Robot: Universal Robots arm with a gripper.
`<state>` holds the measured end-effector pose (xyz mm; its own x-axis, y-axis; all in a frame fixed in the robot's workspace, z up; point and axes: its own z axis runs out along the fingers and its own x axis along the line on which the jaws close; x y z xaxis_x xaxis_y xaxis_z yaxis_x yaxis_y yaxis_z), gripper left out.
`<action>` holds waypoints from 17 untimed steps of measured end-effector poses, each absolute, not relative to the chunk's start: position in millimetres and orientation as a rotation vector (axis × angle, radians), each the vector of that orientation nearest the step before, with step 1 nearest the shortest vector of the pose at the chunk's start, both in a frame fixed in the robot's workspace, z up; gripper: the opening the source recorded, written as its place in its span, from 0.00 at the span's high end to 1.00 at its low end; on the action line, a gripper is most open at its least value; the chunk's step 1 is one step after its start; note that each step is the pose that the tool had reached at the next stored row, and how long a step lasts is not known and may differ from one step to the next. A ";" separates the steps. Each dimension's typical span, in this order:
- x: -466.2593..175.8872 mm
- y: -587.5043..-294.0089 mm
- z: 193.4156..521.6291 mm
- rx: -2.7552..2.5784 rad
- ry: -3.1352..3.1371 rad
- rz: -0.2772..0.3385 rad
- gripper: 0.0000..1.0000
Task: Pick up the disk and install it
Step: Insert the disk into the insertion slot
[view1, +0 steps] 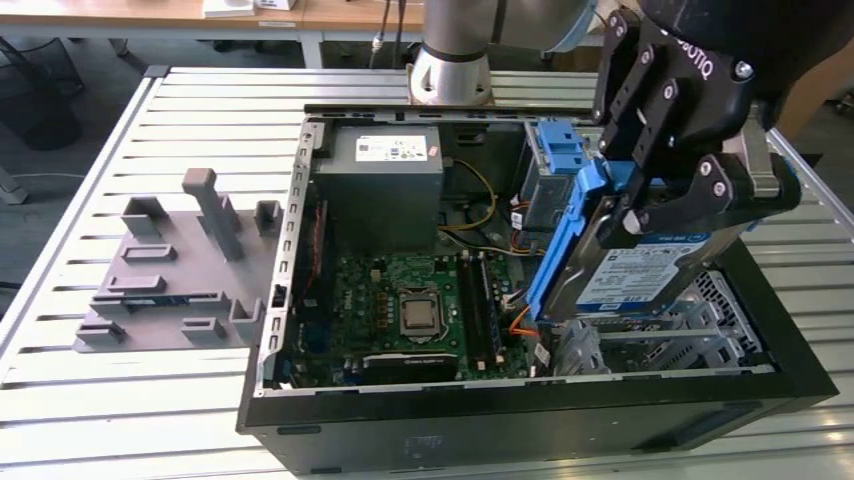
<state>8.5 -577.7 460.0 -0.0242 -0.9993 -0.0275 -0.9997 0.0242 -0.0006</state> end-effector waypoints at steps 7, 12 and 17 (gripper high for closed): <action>23.6 -577.7 458.4 -2.180 2.234 0.029 0.64; 26.4 -577.7 458.0 -2.180 2.234 0.029 0.64; 29.6 -577.7 457.7 -2.180 2.234 0.029 0.64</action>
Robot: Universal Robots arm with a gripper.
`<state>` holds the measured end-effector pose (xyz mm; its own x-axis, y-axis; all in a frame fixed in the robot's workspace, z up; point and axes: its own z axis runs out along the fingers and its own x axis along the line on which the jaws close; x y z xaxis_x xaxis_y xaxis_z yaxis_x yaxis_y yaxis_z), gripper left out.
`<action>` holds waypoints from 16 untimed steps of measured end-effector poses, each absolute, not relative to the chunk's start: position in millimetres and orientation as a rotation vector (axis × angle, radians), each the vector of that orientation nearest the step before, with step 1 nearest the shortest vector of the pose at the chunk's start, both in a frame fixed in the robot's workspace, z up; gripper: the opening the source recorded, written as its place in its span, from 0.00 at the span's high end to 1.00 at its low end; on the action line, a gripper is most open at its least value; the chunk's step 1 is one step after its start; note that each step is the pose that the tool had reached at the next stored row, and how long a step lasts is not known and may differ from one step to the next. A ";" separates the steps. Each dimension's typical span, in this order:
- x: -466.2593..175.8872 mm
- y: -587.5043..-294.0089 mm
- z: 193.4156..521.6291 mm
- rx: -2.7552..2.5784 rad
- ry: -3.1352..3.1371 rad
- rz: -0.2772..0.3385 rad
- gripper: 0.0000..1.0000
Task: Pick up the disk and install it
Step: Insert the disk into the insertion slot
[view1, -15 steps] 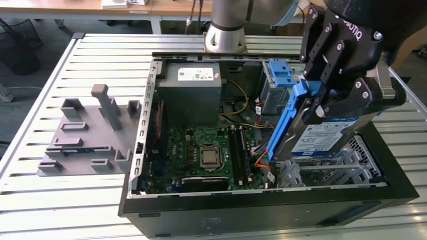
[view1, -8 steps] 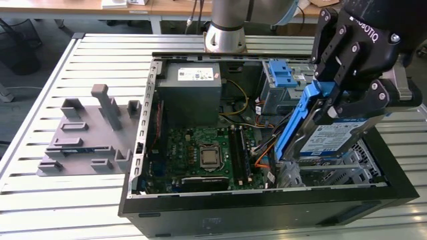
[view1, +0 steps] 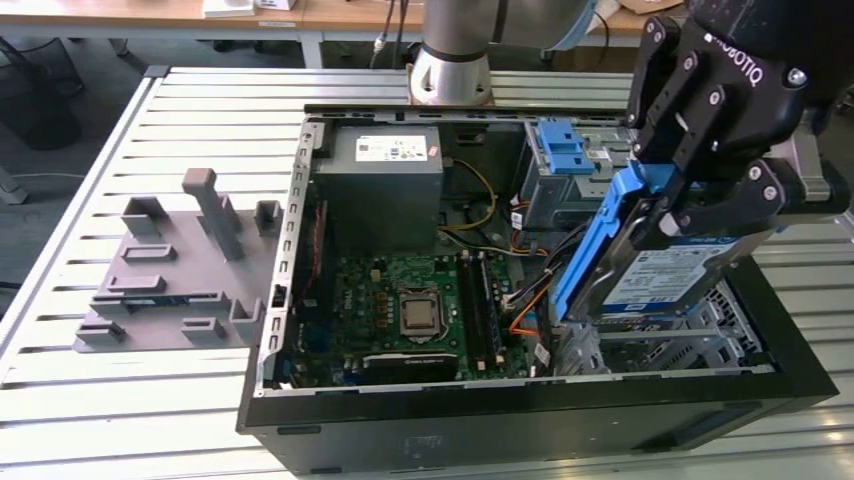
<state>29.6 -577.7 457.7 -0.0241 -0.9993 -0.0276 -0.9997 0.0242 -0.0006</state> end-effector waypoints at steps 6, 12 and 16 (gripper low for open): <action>42.6 -577.7 456.5 -2.180 2.234 0.030 0.64; 51.7 -577.7 454.6 -2.180 2.234 0.030 0.64; 54.4 -577.7 454.0 -2.180 2.234 0.030 0.64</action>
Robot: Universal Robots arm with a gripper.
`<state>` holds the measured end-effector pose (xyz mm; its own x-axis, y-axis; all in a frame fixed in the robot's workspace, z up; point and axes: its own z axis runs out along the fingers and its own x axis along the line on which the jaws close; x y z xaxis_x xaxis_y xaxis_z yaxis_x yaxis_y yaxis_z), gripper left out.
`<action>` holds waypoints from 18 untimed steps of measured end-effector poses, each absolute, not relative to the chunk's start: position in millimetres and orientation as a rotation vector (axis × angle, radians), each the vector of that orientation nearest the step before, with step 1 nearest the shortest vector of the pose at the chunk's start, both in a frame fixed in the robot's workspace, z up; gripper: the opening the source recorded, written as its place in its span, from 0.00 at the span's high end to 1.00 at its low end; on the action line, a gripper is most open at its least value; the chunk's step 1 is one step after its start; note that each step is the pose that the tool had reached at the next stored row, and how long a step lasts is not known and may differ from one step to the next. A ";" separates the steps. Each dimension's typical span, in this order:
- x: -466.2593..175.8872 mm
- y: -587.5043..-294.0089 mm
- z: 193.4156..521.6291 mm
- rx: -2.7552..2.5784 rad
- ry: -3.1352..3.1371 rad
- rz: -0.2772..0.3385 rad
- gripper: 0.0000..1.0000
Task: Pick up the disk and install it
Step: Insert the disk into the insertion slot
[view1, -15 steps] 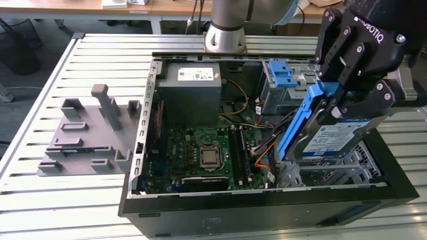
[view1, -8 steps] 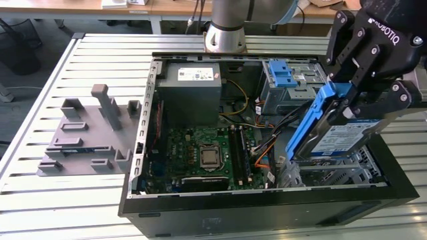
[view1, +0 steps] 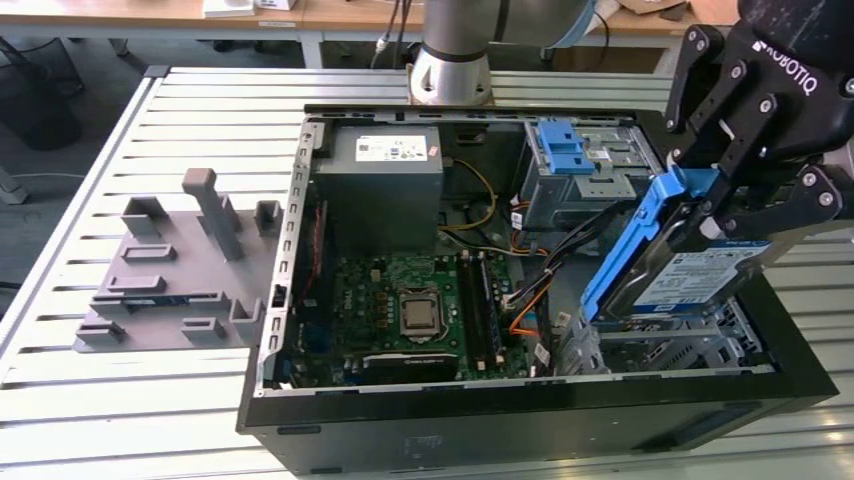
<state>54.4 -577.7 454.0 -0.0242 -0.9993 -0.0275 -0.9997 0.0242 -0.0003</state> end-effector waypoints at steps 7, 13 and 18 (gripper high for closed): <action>58.9 -577.7 452.9 -2.180 2.234 0.030 0.64; 66.9 -577.7 449.4 -2.174 2.240 0.030 0.64; 69.1 -577.1 446.6 -2.159 2.254 0.029 0.64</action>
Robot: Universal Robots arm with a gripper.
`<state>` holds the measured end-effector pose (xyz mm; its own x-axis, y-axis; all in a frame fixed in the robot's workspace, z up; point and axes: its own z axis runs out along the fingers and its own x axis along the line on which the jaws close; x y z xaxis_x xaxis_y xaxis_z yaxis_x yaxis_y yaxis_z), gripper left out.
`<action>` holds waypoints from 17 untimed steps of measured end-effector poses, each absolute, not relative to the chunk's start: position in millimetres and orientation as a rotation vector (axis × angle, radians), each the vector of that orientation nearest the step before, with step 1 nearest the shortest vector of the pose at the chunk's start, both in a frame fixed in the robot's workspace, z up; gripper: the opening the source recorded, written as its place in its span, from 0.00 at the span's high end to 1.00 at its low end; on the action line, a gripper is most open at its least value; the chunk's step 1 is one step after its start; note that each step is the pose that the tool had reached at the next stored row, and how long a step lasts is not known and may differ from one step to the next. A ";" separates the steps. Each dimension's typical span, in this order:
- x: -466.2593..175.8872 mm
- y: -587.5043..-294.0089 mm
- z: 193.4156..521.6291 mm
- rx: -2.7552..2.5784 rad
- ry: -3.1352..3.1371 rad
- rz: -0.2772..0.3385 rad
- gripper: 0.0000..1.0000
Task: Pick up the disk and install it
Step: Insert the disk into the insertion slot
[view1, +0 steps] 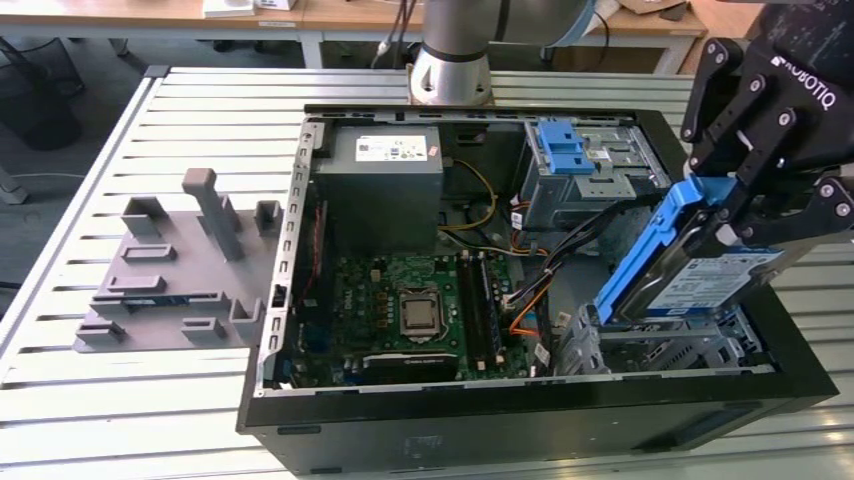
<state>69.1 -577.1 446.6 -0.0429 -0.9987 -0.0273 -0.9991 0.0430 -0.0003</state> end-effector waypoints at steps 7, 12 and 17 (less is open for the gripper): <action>69.1 -576.5 445.3 -2.150 2.263 0.029 0.64; 69.2 -575.9 442.7 -2.153 2.261 0.029 0.64; 69.1 -575.1 440.1 -2.157 2.256 0.029 0.64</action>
<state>69.1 -575.1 440.1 -0.0445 -0.9986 -0.0274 -0.9990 0.0445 -0.0003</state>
